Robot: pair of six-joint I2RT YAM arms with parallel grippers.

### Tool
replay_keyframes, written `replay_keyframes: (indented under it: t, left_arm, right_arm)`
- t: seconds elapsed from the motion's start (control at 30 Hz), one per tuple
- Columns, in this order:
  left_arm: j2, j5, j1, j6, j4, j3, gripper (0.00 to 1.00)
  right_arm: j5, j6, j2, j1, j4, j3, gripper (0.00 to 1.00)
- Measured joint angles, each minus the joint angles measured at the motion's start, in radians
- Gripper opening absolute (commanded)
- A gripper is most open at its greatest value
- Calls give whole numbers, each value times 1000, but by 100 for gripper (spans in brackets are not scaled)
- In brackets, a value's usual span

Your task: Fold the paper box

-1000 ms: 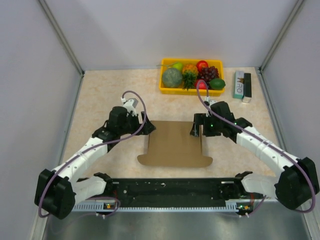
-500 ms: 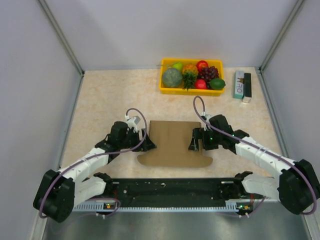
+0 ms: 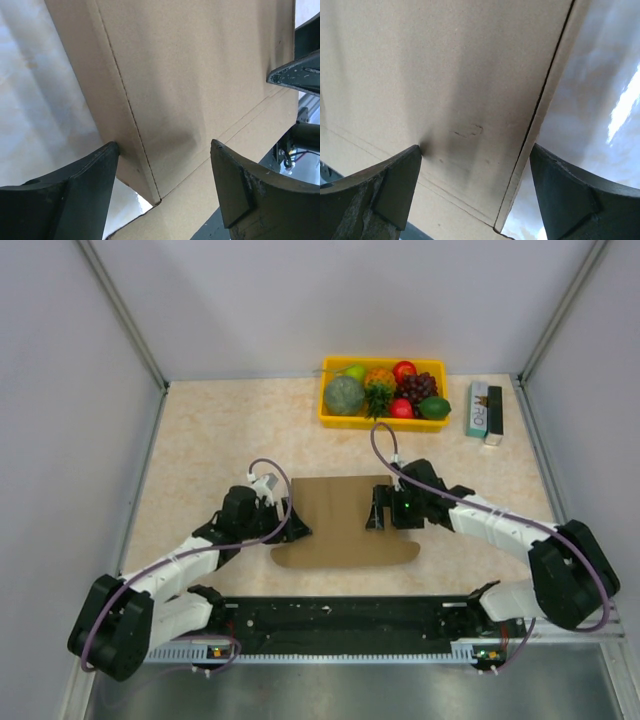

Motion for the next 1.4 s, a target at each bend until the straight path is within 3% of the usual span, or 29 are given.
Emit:
replay_keyframes:
  t: [0.17,0.3,0.4,0.5,0.67,0.77,0.87,1.07,1.4]
  left_arm:
    - [69,-73,3,53,-117,121,82]
    - [50,-127,8,118,-253,257,84]
    - [-42,-177,8,163,-347,319,86]
    - [-177,-209,9,198,-429,327,80]
    - [-290,-138,10,210,-523,327,76]
    - [-311,-106,3,172,-542,316,74]
    - [-314,-127,-31,137,-545,286,73]
    - [-238,-242,-188,97,-548,251,74]
    - [-92,-328,-205,98,-489,235,78]
  right_arm:
    - [80,-40,115,3,-60,150,87]
    - [179,-71,116,15,-170,255,87]
    - [240,-79,26,22,-252,255,88]
    - [268,-78,-94,29,-314,224,87]
    - [201,-77,-233,45,-370,178,84]
    - [172,-78,-245,56,-375,156,76]
    - [165,-74,-223,56,-381,146,75]
    - [137,-58,-210,58,-352,108,75]
    - [137,-74,-139,60,-268,55,81]
